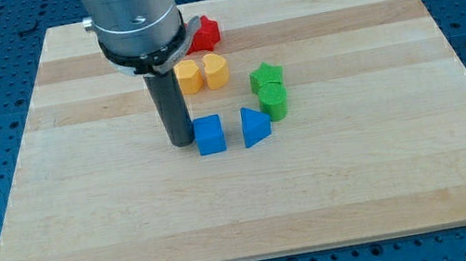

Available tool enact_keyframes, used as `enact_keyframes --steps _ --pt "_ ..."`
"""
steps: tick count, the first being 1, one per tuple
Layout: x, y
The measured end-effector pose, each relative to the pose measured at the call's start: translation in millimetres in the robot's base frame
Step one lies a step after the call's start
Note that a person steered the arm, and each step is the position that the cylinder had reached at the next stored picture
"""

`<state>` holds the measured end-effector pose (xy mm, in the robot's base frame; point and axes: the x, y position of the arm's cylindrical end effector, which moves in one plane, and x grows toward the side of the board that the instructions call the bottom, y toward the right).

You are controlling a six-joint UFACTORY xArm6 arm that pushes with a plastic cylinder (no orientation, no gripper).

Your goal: Push red star along with red circle slightly left and down

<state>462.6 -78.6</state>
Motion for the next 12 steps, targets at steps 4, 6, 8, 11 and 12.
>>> enact_keyframes --steps 4,6,8,11,12 --pt "25 -1" --pt "104 -1" --pt "95 130" --pt "-63 199" --pt "-129 180"
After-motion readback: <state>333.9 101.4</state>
